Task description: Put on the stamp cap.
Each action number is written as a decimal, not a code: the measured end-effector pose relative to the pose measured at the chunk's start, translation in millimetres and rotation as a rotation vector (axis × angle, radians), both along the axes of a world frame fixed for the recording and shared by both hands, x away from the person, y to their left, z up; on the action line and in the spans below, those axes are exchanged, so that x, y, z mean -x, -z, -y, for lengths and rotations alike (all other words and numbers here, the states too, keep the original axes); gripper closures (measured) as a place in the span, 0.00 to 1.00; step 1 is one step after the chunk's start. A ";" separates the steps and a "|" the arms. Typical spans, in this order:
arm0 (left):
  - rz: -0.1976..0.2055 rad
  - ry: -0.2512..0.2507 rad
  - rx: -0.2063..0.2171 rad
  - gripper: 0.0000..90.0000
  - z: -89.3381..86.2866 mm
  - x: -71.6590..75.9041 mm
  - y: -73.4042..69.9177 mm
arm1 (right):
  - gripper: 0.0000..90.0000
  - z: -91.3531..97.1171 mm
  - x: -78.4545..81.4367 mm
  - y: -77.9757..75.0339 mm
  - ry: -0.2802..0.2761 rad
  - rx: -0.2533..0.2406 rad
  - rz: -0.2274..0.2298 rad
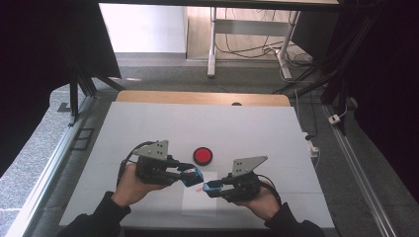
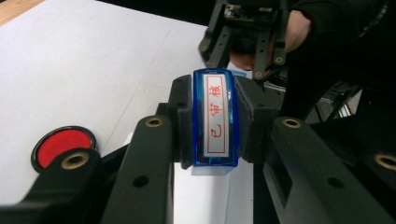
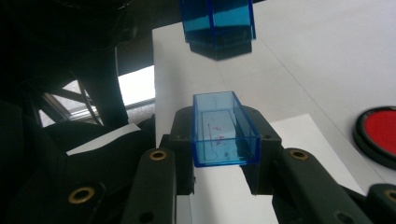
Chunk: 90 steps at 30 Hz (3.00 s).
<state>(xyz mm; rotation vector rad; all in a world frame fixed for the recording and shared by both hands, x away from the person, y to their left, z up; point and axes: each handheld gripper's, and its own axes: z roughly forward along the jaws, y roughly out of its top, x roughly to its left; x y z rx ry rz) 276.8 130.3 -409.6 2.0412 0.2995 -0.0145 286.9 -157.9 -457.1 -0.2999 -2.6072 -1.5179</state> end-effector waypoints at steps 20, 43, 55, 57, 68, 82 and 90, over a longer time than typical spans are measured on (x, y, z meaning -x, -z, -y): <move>0.034 0.102 0.005 0.78 4.7 3.9 0.4 | 0.76 -30.8 -2.6 3.8 -0.110 -0.034 -0.002; -0.007 0.164 0.050 0.79 4.6 1.5 6.1 | 0.77 -33.2 3.1 -1.4 -0.150 -0.039 0.017; -0.090 0.188 0.109 0.79 4.0 -3.3 14.0 | 0.76 -32.4 6.0 -4.0 -0.185 -0.043 0.041; -0.086 0.186 0.096 0.79 4.9 -2.9 13.8 | 0.76 -32.6 6.6 -4.2 -0.183 -0.035 0.045; -0.065 0.149 0.043 0.78 6.6 -1.6 8.4 | 0.72 -32.9 5.3 -0.1 -0.144 -0.033 0.048; -0.050 0.072 0.029 0.78 -1.8 -1.5 2.7 | 0.55 -26.8 4.3 -1.2 -0.052 -0.035 0.031; -0.045 0.032 0.007 0.78 -6.3 -0.5 0.6 | 0.51 -20.2 5.1 -3.3 -0.005 -0.008 0.025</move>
